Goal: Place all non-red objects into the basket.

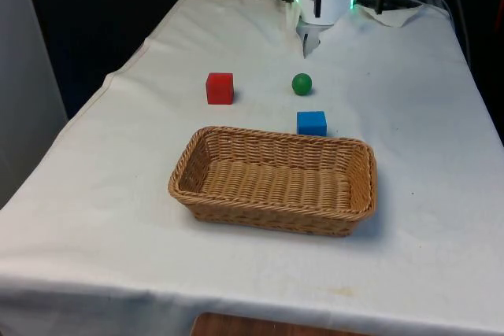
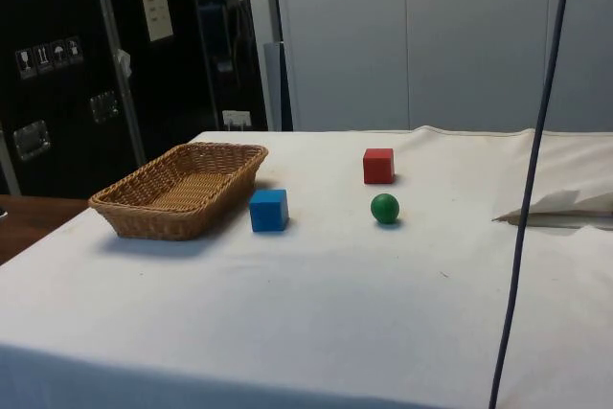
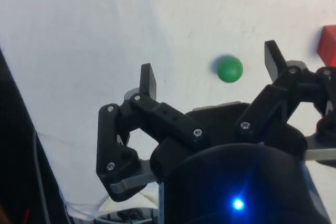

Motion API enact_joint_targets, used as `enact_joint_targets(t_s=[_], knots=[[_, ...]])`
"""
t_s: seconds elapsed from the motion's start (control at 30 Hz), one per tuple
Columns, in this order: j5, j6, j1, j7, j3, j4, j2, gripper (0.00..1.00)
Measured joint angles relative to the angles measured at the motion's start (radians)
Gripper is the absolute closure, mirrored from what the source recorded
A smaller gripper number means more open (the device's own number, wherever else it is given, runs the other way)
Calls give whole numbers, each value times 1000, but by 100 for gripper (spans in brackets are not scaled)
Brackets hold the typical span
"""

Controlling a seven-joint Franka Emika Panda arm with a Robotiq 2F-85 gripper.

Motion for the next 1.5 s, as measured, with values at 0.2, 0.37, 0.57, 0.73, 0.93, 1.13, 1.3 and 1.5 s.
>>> enact_joint_targets(t_s=[0.2,0.37,0.57,0.73,0.93,1.13,1.3,1.5], knots=[[0,40,-3,-18,-7,-21,21,0],[1,78,-5,-32,-14,-37,47,0],[9,139,-10,-61,-26,-58,85,0],[16,189,-13,-79,-33,-76,111,0],[17,225,-13,-86,-38,-87,132,0],[24,294,-14,-95,-41,-103,174,0],[26,320,-14,-95,-41,-105,197,0],[30,362,-14,-95,-40,-107,235,0]])
